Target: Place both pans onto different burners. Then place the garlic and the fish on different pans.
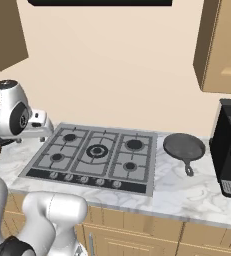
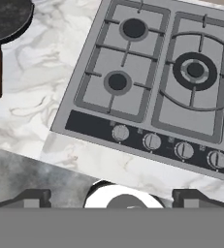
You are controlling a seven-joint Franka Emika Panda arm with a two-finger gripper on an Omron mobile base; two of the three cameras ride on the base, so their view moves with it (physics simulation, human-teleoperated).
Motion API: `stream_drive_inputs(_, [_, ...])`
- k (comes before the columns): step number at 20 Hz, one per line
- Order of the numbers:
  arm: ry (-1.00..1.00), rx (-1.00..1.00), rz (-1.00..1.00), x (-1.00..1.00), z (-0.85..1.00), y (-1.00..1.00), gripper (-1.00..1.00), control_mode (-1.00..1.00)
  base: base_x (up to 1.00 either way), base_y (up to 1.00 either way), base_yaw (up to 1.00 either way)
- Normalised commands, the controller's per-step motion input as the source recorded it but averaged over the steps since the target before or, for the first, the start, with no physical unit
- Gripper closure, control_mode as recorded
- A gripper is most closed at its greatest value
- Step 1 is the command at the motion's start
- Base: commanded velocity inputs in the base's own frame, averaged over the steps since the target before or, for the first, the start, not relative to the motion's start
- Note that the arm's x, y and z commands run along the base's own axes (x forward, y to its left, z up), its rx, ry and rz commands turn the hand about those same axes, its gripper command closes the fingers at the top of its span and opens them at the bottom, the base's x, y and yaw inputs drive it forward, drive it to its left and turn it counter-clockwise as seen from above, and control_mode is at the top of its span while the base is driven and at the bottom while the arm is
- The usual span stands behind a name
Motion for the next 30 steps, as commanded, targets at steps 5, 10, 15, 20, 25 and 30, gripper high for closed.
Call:
stream_drive_inputs(5, [0.04, 0.00, 0.02, -0.10, -0.16, 0.48, -1.00, -1.00, 0.00, 0.00, 0.00])
stream_drive_inputs(10, [0.03, 0.00, 0.02, -0.03, -0.17, 0.43, -1.00, -1.00, 0.00, 0.00, 0.00])
stream_drive_inputs(15, [0.04, 0.00, 0.00, 0.00, -0.15, 0.44, -1.00, -1.00, 0.00, 0.00, 0.00])
stream_drive_inputs(20, [0.05, 0.00, 0.00, 0.01, -0.17, 0.45, -1.00, -1.00, 0.00, 0.00, 0.00])
stream_drive_inputs(25, [0.04, 0.00, 0.00, 0.10, -0.16, 0.46, -1.00, -1.00, 0.00, 0.00, 0.00])
stream_drive_inputs(30, [0.04, 0.00, 0.00, 0.13, -0.19, 0.48, -1.00, -1.00, 0.00, 0.00, 0.00])
